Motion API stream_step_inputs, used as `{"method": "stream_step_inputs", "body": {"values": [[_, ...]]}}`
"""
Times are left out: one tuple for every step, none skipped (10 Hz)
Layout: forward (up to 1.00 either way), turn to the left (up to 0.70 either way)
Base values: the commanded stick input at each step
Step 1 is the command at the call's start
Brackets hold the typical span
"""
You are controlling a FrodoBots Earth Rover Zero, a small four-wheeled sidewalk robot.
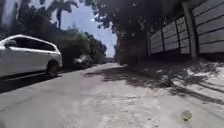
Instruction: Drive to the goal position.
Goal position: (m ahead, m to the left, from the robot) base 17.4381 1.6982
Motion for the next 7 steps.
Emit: {"method": "stream_step_inputs", "body": {"values": [[1.0, 0.03], [1.0, 0.03], [1.0, 0.03], [1.0, 0.03], [1.0, 0.03], [1.0, 0.03], [1.0, 0.03]]}}
